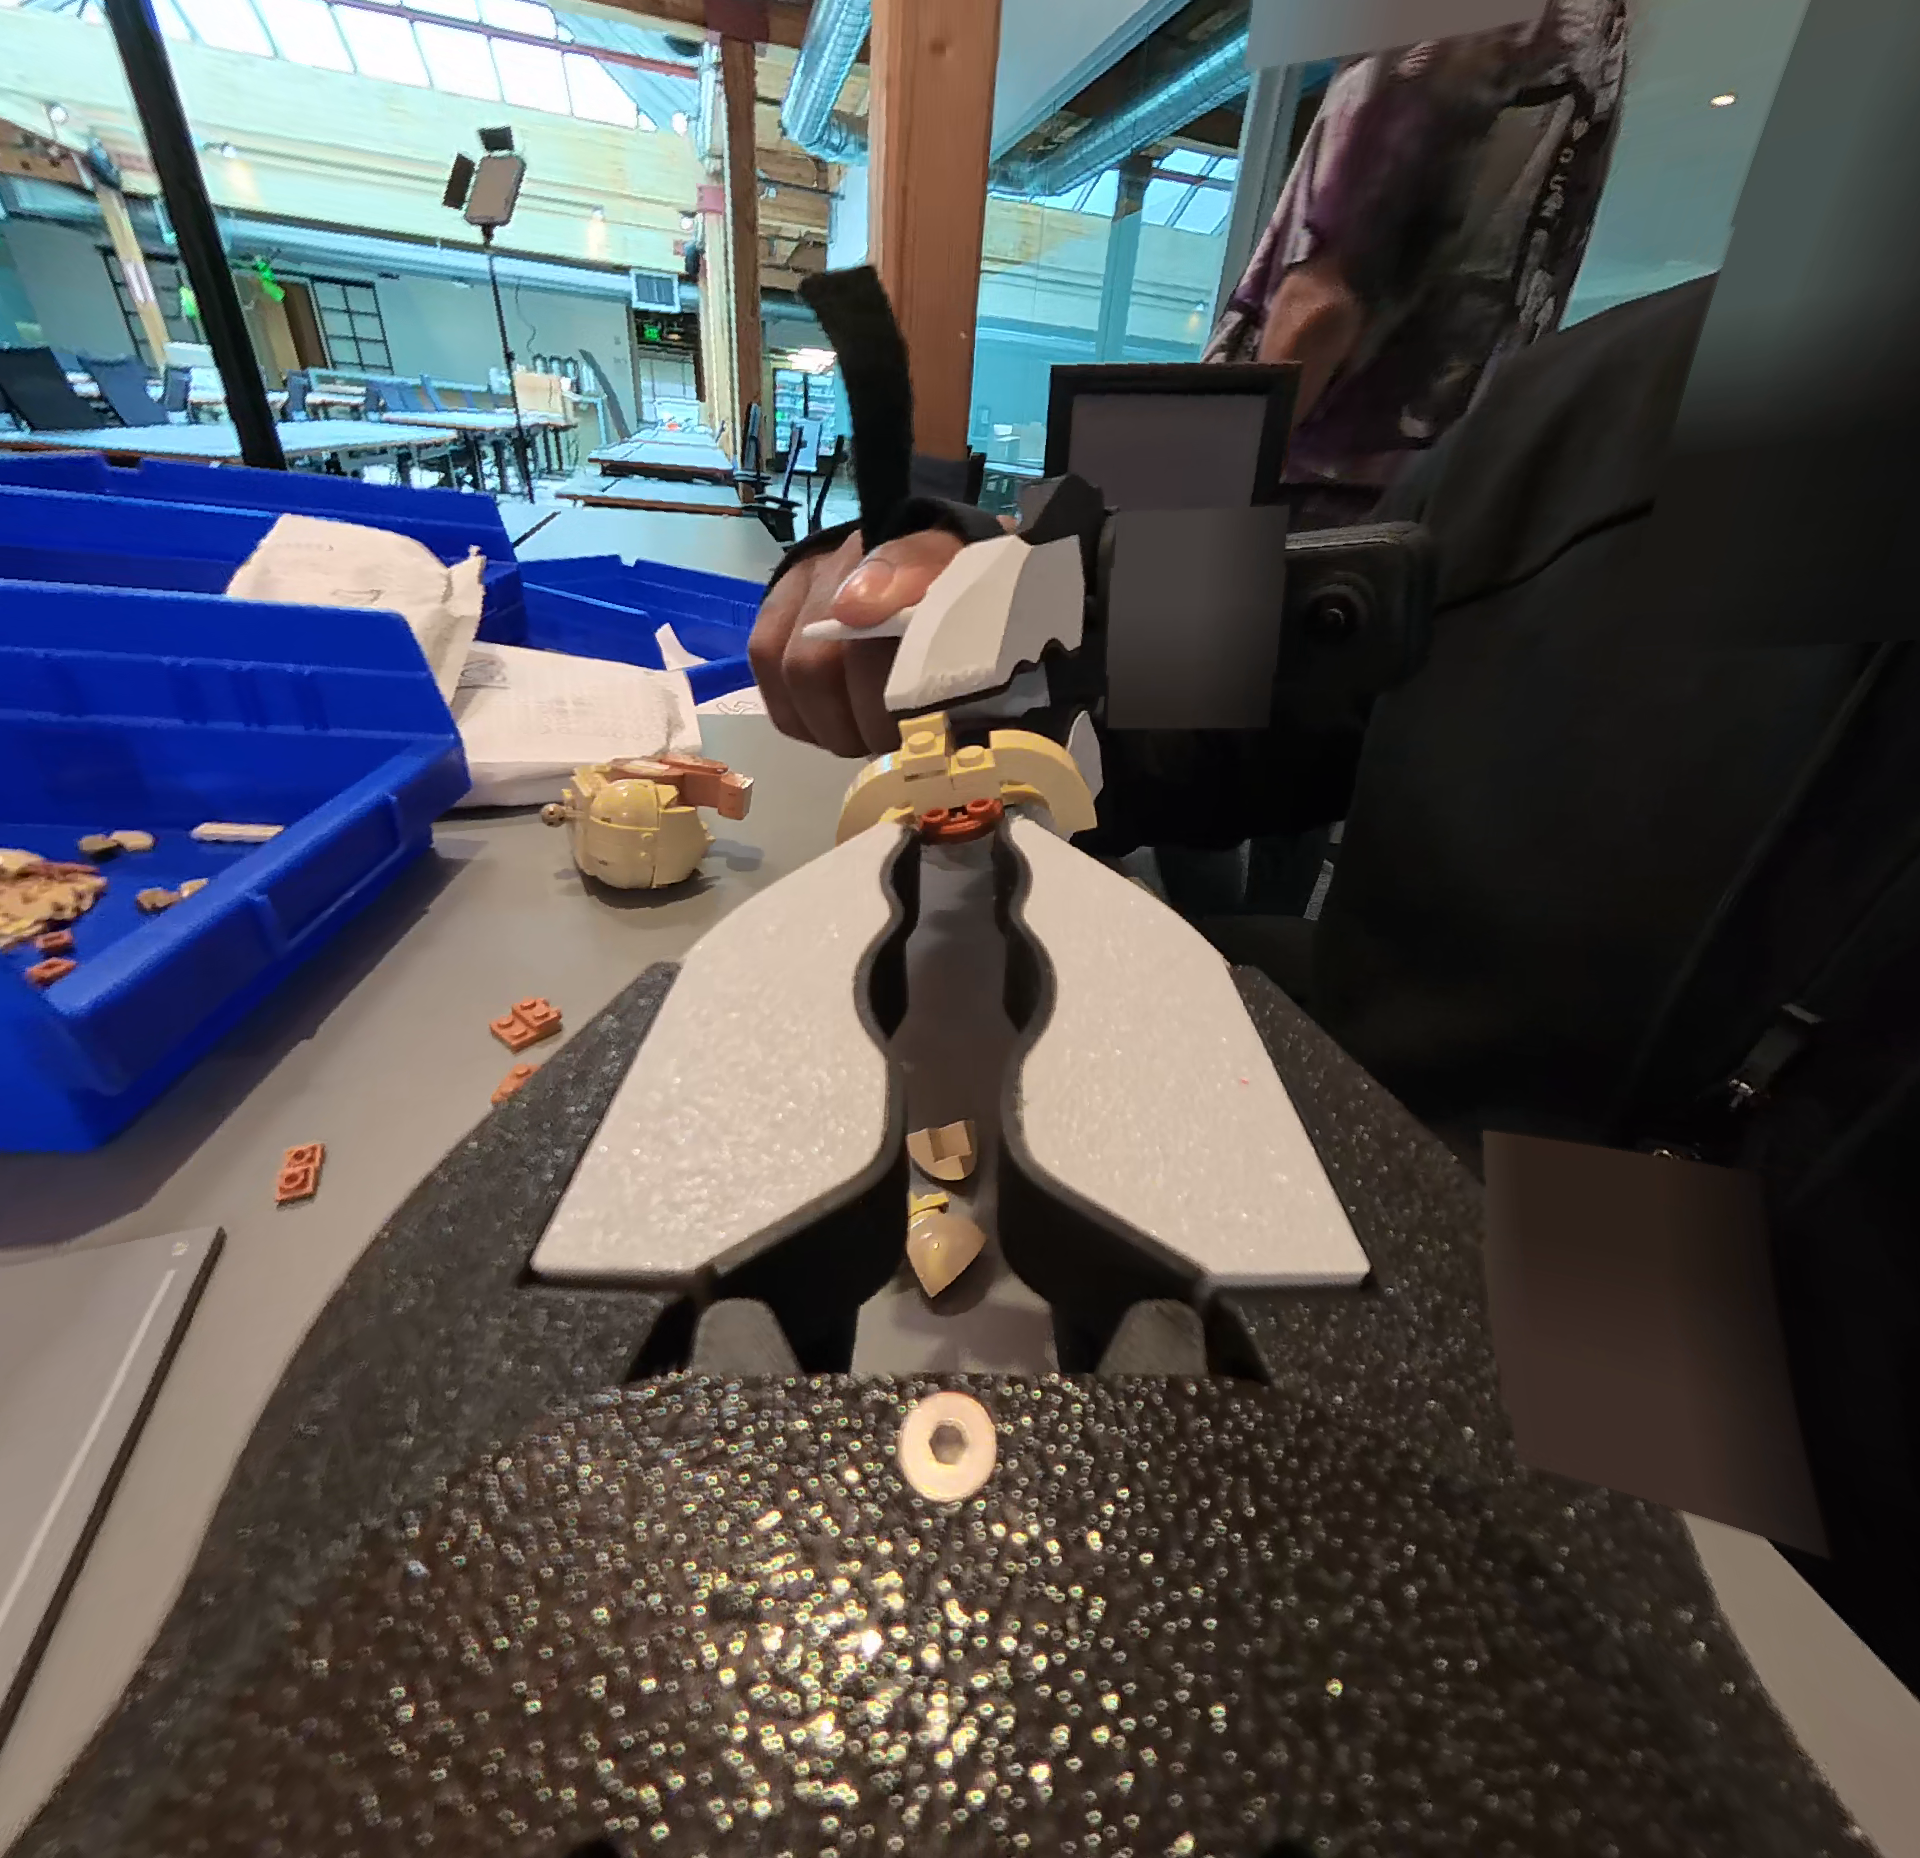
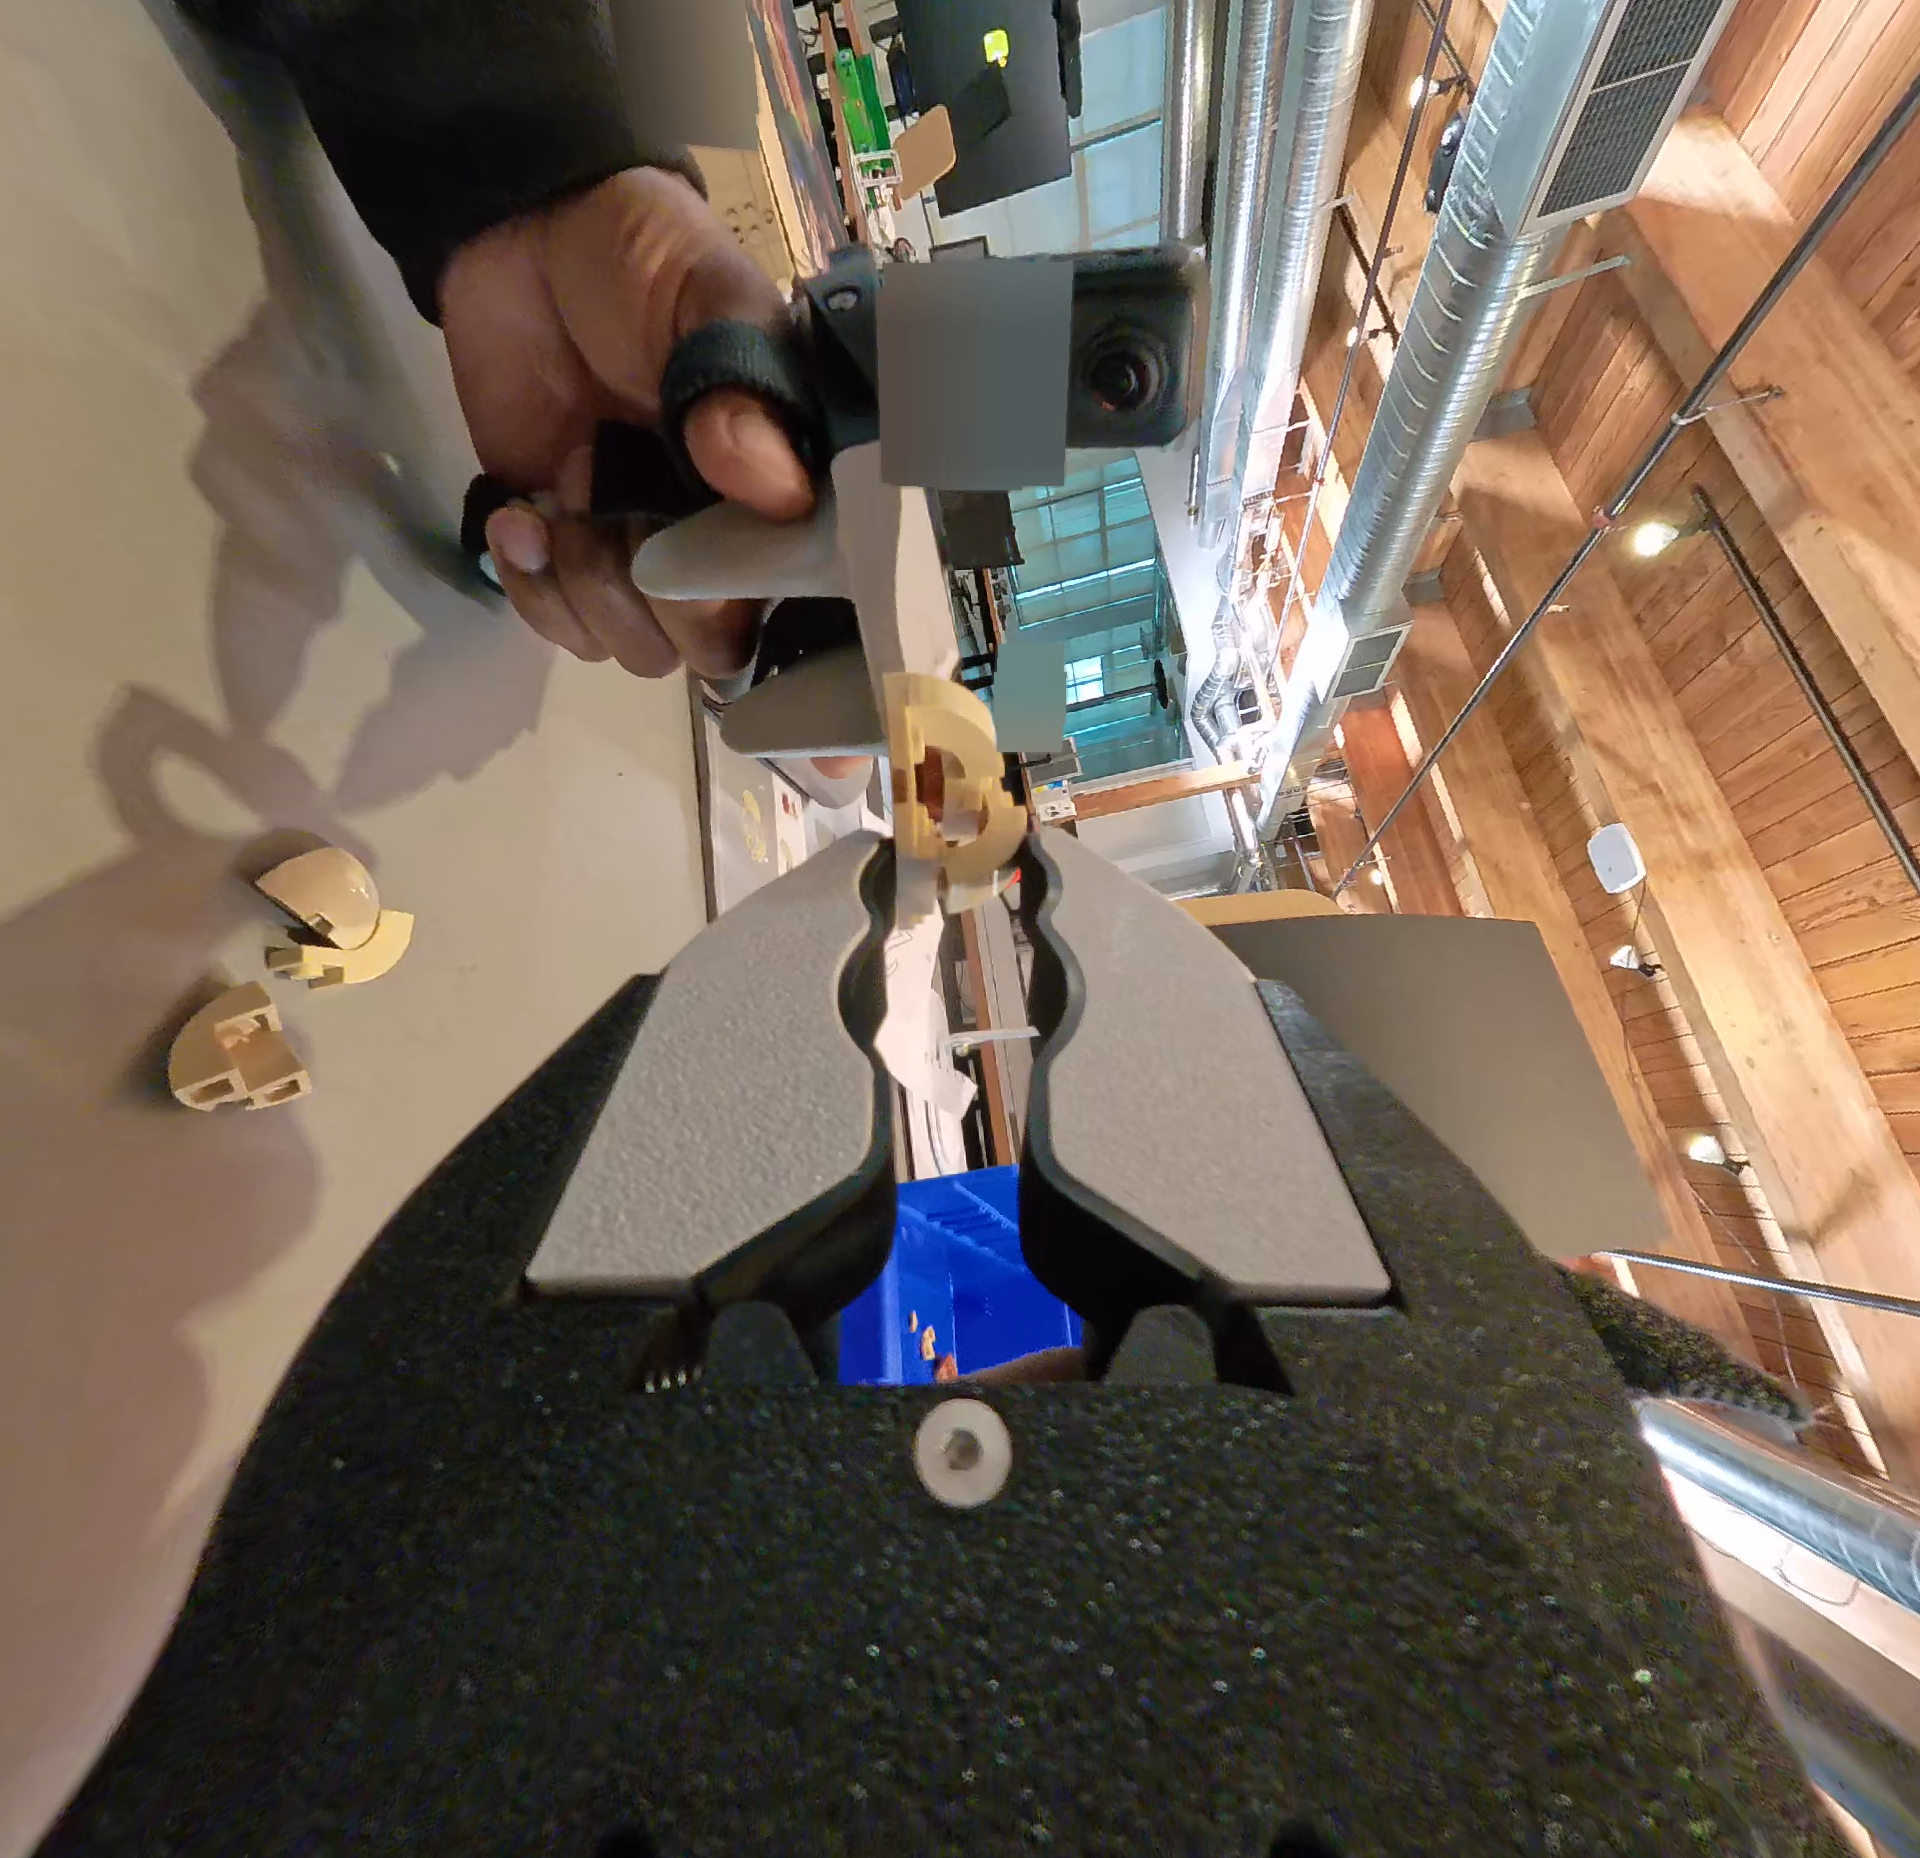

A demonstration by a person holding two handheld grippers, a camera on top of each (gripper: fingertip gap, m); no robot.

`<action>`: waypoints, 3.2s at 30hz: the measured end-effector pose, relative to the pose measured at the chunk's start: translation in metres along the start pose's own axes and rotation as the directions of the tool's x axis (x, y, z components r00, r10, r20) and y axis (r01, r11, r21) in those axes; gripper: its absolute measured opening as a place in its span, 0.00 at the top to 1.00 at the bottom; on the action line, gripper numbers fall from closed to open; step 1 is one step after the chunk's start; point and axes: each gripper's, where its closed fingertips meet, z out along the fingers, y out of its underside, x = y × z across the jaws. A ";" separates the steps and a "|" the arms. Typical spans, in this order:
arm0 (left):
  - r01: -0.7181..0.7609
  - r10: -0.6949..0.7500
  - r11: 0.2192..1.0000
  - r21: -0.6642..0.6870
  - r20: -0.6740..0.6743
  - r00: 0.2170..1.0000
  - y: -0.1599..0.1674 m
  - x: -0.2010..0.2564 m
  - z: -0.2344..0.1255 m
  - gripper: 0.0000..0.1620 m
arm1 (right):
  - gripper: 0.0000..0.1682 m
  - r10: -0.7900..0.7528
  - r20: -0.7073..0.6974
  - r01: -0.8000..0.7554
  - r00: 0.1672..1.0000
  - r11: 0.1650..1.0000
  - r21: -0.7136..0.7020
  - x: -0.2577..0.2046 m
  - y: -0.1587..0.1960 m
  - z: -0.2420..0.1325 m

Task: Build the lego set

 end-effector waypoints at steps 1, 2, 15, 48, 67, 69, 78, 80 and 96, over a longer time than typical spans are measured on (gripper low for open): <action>0.010 -0.010 1.000 -0.001 0.011 1.000 0.000 -0.002 -0.001 0.91 | 0.87 0.002 -0.001 -0.002 1.000 1.000 -0.001 0.000 0.000 0.000; 0.025 -0.025 1.000 0.003 0.020 0.999 -0.001 -0.004 -0.002 0.89 | 0.87 0.005 -0.001 -0.005 1.000 1.000 -0.002 0.001 0.000 0.000; 0.262 -0.262 0.964 0.038 -0.027 0.965 -0.003 -0.004 0.000 0.91 | 0.87 0.025 0.005 -0.025 1.000 1.000 -0.011 0.002 0.005 0.000; 0.127 -0.118 0.990 -0.064 0.122 0.985 0.005 0.001 0.014 0.58 | 0.87 -0.041 -0.036 0.042 0.999 0.999 0.013 0.003 -0.003 -0.002; 0.029 -0.028 0.999 -0.034 0.042 0.999 0.003 0.014 0.017 0.68 | 0.87 -0.080 -0.032 0.082 0.996 0.996 0.042 0.000 -0.014 -0.005; 0.029 -0.028 0.999 -0.029 0.043 0.999 0.002 0.013 0.018 0.68 | 0.87 -0.078 -0.033 0.079 0.996 0.996 0.039 0.001 -0.014 -0.005; 0.017 -0.017 1.000 0.000 0.041 0.999 -0.002 0.013 0.019 0.68 | 0.87 -0.072 -0.063 0.075 0.995 0.996 0.044 0.004 -0.015 -0.005; 0.024 -0.025 1.000 0.017 0.036 0.999 -0.005 0.014 0.019 0.68 | 0.87 -0.048 -0.084 0.053 0.995 0.997 0.054 0.007 -0.016 -0.005; 0.038 -0.040 0.998 0.041 0.045 0.998 -0.008 0.010 0.017 0.69 | 0.86 -0.060 -0.146 0.068 0.988 0.997 0.049 0.010 -0.016 -0.003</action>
